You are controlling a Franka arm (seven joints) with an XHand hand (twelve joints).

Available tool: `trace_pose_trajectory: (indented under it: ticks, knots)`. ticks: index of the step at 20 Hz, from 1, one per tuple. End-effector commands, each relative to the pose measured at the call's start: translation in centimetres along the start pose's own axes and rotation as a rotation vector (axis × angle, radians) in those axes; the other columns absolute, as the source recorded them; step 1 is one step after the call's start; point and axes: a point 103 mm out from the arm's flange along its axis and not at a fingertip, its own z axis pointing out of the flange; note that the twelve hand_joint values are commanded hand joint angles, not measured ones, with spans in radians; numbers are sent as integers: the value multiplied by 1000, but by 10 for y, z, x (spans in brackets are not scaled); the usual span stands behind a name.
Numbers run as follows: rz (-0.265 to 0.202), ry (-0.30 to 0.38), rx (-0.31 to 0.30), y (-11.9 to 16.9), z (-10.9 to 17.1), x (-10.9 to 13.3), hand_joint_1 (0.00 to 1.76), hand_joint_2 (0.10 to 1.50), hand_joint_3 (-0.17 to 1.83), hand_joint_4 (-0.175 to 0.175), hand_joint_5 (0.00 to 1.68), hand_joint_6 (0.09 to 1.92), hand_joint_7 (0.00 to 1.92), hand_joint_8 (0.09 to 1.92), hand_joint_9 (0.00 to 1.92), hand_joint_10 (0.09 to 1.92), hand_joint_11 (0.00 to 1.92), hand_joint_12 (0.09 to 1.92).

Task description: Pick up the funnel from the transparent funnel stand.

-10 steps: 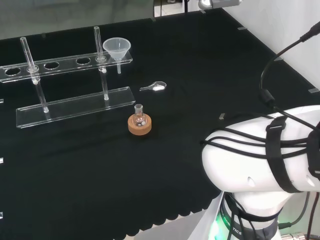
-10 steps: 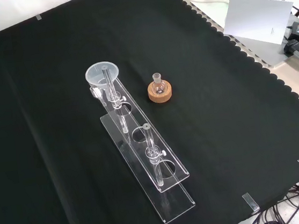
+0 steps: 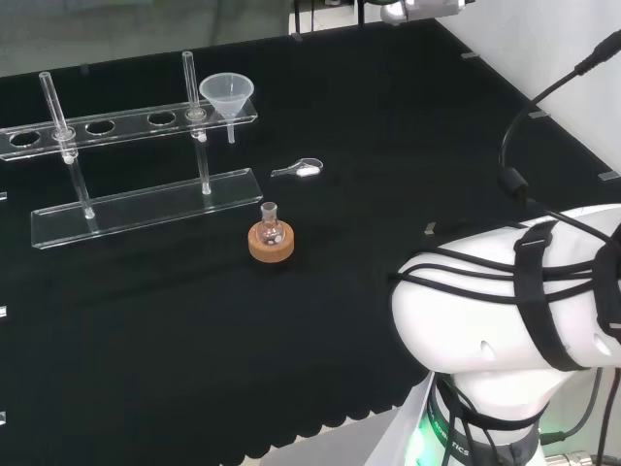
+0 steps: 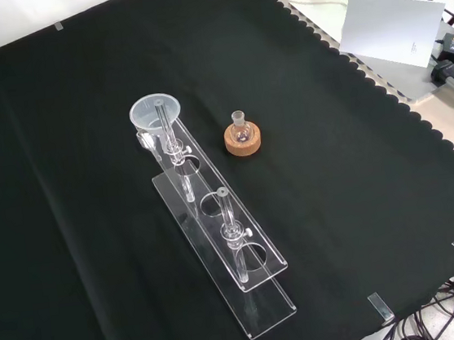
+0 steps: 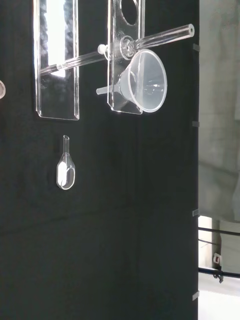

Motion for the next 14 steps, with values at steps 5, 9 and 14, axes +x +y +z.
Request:
trace_pose_trajectory:
  ticks: [5,9,14]
  knots:
    - [29,2,-3,5,4,1,0,1185,371,14,249,87,0,480,159,692,164,1344]
    - [51,1,13,19,16,1,0,1185,372,13,250,87,0,481,160,691,164,1346]
    - [62,-18,36,38,30,5,0,1184,372,12,252,87,0,482,161,690,164,1347]
